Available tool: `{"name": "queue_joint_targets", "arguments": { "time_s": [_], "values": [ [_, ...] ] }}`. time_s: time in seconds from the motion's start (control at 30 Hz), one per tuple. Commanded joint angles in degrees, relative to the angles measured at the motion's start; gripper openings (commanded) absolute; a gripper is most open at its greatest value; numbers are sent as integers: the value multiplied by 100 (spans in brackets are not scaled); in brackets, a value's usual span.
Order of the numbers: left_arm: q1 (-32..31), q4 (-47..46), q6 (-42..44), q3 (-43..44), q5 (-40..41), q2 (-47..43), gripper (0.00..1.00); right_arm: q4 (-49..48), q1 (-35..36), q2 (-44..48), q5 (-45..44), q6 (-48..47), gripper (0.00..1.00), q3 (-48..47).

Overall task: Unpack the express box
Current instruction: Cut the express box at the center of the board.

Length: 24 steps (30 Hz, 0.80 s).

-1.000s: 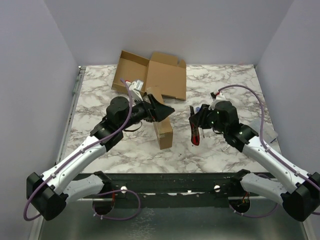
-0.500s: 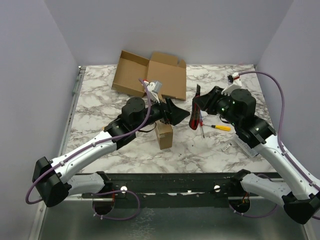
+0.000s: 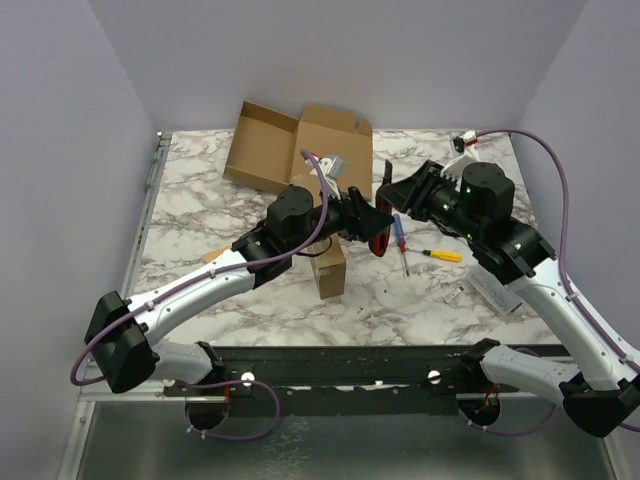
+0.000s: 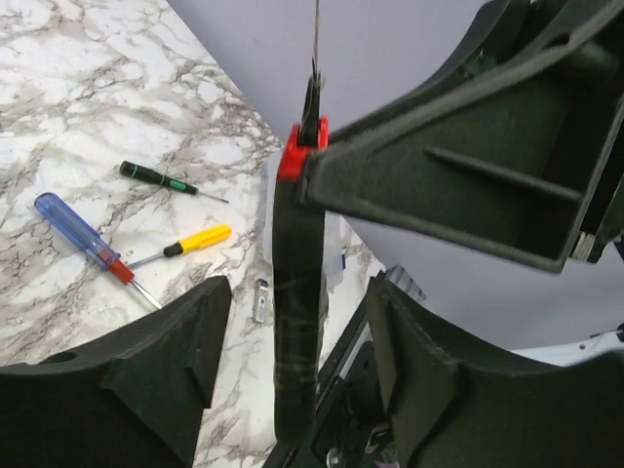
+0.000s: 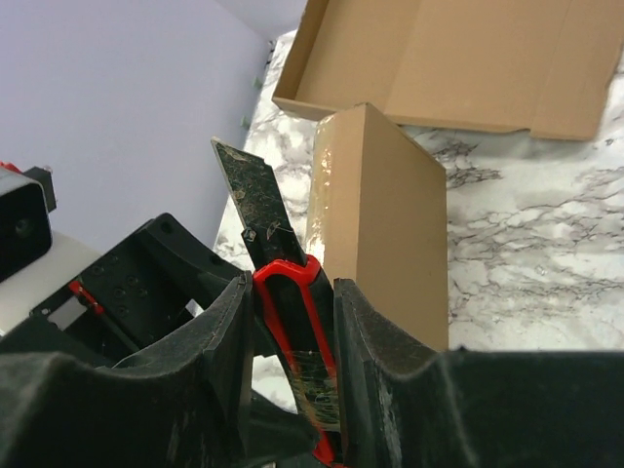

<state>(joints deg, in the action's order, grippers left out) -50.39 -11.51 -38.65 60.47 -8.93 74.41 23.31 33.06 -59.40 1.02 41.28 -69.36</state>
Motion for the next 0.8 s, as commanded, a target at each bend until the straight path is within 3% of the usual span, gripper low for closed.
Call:
{"name": "queue_joint_targets", "arguments": {
  "time_s": [0.0, 0.27, 0.33, 0.43, 0.5, 0.6, 0.7, 0.77],
  "values": [
    [-37, -222, 32, 262, 454, 146, 57, 76, 51, -19, 418, 193, 0, -212],
    [-26, -171, -74, 319, 760, 126, 14, 36, 51, 86, 610, 56, 1, -325],
    [-24, -175, -154, 349, 737, 77, 6, 33, 47, 78, 697, -72, 15, -353],
    [21, -156, -329, 363, 608, -31, 0, 131, 50, 73, 570, -385, 53, -432],
    [107, -63, -548, 332, 528, -141, 0, 187, 52, 119, 360, -743, 71, -490],
    [404, 196, -1078, 240, 284, -373, 0, -146, 51, 366, 65, -1507, 81, -257],
    [800, 332, -1634, 105, -107, -637, 0, -761, 50, 660, 22, -2382, 82, 249],
    [1010, 430, -1891, 49, -357, -841, 0, -1341, 52, 839, 485, -3026, 82, 757]
  ]
}}
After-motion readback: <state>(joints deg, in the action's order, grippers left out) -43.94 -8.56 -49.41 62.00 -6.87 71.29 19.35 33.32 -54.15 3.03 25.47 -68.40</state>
